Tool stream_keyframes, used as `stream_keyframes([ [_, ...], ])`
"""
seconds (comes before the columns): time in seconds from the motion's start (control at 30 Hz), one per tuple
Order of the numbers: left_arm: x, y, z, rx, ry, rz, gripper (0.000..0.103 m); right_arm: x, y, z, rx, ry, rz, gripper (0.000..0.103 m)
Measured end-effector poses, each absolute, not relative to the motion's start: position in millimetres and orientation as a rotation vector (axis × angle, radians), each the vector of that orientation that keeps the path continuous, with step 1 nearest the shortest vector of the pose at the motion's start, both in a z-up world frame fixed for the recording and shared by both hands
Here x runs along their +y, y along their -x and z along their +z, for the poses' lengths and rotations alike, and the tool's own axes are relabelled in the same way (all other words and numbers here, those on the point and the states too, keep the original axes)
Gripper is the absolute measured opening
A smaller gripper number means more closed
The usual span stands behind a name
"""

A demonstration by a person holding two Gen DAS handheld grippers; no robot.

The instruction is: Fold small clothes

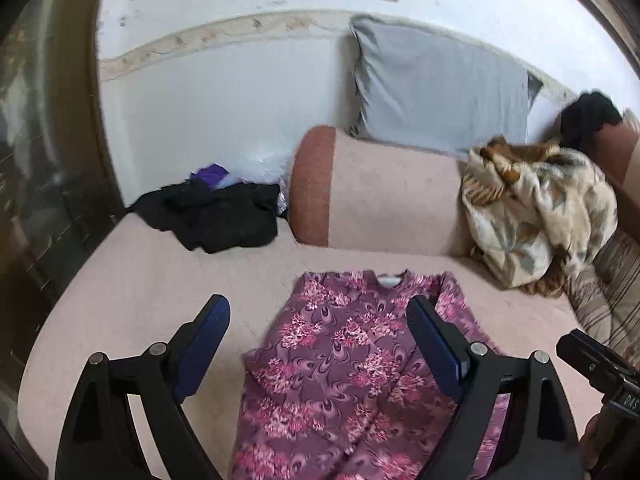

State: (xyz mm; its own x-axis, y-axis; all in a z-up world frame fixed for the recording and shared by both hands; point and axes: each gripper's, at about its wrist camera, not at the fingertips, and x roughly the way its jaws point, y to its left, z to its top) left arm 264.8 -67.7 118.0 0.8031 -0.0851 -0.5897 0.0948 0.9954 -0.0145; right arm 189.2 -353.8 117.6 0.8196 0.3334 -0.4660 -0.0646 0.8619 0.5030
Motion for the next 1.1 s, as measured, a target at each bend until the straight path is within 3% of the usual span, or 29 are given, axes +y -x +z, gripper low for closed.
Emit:
stream_keyframes([
  [0.23, -35, -381, 31, 1.014, 0.139, -0.186, 0.09, -385, -243, 50, 0.772, -0.578, 0.154, 0.097],
  [0.3, -15, -407, 15, 1.04, 0.23, -0.177, 0.09, -391, -278, 25, 0.862, -0.587, 0.156, 0.089],
  [0.43, 8, -465, -17, 1.105, 0.348, -0.171, 0.09, -399, -345, -5, 0.938, -0.556, 0.213, 0.087],
  [0.7, -31, -552, -79, 1.238, 0.223, -0.105, 0.088, -424, -454, -62, 1.046, -0.638, 0.235, 0.085],
  [0.77, -38, -562, -90, 1.239, 0.25, -0.122, 0.074, -427, -470, -72, 1.063, -0.654, 0.237, 0.083],
  [0.83, -49, -566, -95, 1.221, 0.208, -0.105, 0.07, -427, -481, -78, 1.083, -0.631, 0.227, 0.071],
  [0.87, -54, -567, -95, 1.211, 0.176, -0.099, 0.055, -424, -486, -81, 1.112, -0.589, 0.21, 0.065],
  [0.9, -57, -565, -94, 1.205, 0.151, -0.089, 0.037, -422, -488, -82, 1.126, -0.56, 0.194, 0.049],
  [0.93, -55, -563, -92, 1.217, 0.158, -0.094, 0.008, -420, -488, -80, 1.134, -0.51, 0.167, 0.028],
  [1.0, -40, -549, -77, 1.218, 0.251, -0.129, 0.007, -424, -483, -77, 1.137, -0.514, 0.183, 0.012],
  [1.1, -14, -508, -28, 1.124, 0.323, -0.188, 0.007, -442, -457, -63, 1.106, -0.57, 0.177, 0.01],
])
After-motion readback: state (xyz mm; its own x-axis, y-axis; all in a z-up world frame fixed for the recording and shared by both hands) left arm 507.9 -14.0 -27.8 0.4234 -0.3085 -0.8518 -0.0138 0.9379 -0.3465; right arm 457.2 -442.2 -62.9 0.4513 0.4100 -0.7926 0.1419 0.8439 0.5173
